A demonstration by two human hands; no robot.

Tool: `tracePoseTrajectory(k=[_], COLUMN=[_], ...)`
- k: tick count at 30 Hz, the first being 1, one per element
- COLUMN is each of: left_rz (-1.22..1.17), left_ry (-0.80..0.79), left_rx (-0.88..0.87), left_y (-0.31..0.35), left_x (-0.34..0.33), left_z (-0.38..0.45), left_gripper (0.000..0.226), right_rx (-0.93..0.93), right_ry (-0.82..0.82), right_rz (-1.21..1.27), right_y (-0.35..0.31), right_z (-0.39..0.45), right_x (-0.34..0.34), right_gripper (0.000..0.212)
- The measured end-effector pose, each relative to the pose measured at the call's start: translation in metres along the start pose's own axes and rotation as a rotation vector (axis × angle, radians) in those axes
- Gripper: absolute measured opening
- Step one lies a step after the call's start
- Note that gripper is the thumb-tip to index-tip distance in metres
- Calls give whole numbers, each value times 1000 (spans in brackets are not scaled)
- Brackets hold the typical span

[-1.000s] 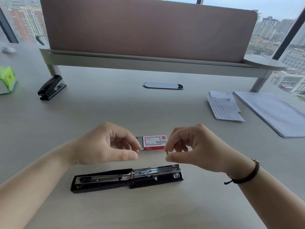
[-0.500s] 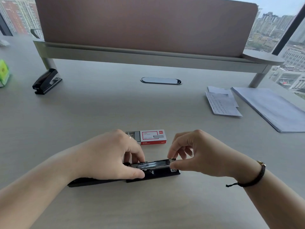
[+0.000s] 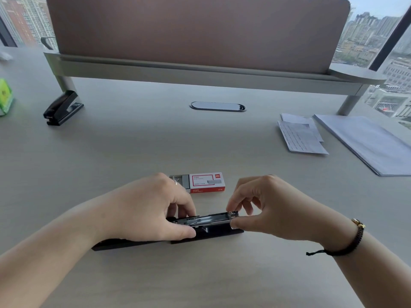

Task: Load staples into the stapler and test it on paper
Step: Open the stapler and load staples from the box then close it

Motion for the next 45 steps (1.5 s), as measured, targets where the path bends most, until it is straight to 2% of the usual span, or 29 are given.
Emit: tracePoseTrajectory(k=[7,15,22,27,33,37,45], left_rz=[17,31,50,119,173,153,80], left_ry=[12,17,2,-51,-145,-173,-141], left_rx=[-17,-11,-7,-9,92,159,214], left_y=[0,0,-1,2,-6,-14,-21], left_x=[0,0,-2,2,6,7,20], left_z=[-1,-1,1,-3,-24,-40,-58], left_gripper=[33,34,34,41,54,47,20], right_rx=[27,181,236,248,242,206,74], right_ry=[37,110,106,103,118,152,194], right_rz=[52,-46,-72,-95,-114,-81,187], right_y=[8,11,11,11,12,14,20], right_z=[-7,-14,-12,-11,-10,-12,-8], right_x=[-1,-6,-10,-13,-14,-14,-16], right_gripper=[21,12,5,1,12,14,40])
Point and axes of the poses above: each hand's wrist, its own z-axis towards the middle knuckle, its own x-axis out of the back of the hand, y = z × x, the point moved 4 cm from there along z, towards the middle knuckle, and after that the axes turned 14 degrees about z, right-handed, at the moved point
